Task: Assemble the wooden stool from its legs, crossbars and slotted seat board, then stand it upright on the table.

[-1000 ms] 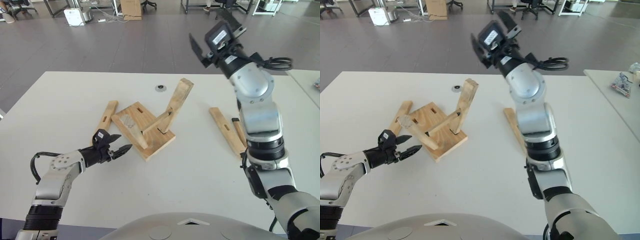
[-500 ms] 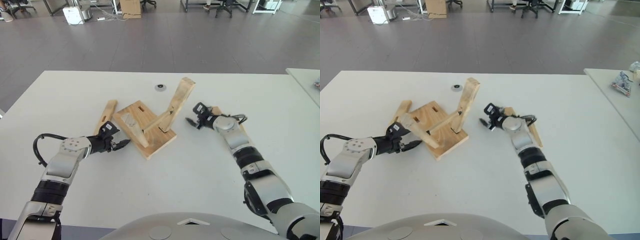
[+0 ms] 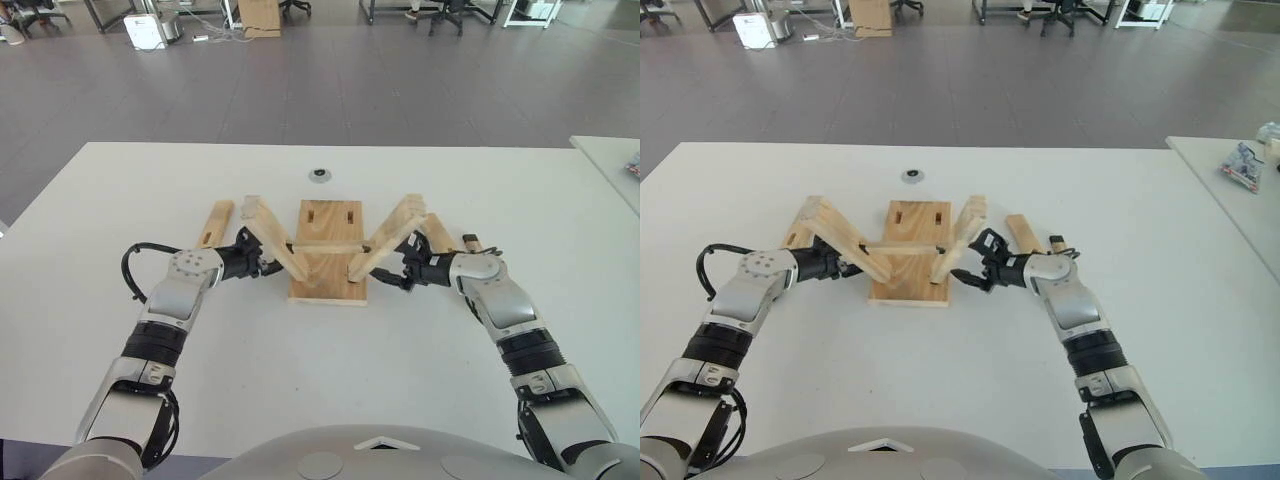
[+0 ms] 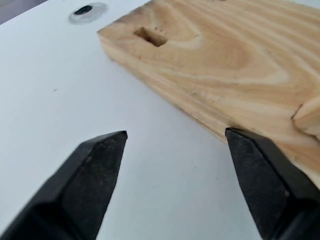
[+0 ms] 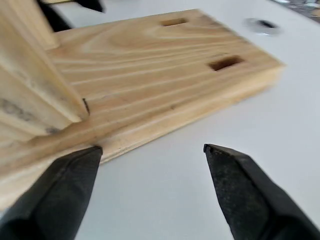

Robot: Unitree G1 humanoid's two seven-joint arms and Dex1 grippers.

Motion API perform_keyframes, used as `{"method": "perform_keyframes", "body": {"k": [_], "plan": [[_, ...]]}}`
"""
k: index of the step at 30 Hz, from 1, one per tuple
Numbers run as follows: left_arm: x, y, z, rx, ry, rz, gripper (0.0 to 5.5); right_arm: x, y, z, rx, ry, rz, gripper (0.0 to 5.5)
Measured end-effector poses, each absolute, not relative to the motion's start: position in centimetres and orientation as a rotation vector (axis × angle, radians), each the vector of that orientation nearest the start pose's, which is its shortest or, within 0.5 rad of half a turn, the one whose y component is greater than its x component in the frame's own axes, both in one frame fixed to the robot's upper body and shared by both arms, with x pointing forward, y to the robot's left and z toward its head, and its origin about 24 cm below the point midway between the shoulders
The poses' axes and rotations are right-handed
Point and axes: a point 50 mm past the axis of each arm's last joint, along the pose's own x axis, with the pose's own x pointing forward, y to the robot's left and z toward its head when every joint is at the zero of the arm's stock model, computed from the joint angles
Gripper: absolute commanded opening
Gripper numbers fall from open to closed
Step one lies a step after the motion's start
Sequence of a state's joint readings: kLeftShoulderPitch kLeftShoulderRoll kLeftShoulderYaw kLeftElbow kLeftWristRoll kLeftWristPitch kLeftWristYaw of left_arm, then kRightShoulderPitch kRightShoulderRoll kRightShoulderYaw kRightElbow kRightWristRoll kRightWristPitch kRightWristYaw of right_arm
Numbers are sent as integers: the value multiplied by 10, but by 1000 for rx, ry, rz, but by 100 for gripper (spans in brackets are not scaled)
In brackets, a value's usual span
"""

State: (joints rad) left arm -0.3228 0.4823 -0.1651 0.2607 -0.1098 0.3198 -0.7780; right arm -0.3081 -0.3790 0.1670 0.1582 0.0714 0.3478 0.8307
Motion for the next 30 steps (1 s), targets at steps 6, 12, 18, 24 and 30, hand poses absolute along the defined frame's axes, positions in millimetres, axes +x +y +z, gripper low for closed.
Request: {"method": "perform_keyframes", "body": {"k": [6,12,18,24,30], "plan": [[276,196,38,274,449,-796,365,289,-141,62,-242,294,875,381],[255,233,51,296,362,-548,365,286,-190,72,-259,286,430,381],[201,219,96,25,-23,-112,365,227,-185,120,-68,76,-65,381],[191,180,140,-109,-255,-93,365,194,-161,155,63,-47,-141,381],[191,166,142,-143,-232,-166,365,195,-127,152,30,-4,162,381]]}}
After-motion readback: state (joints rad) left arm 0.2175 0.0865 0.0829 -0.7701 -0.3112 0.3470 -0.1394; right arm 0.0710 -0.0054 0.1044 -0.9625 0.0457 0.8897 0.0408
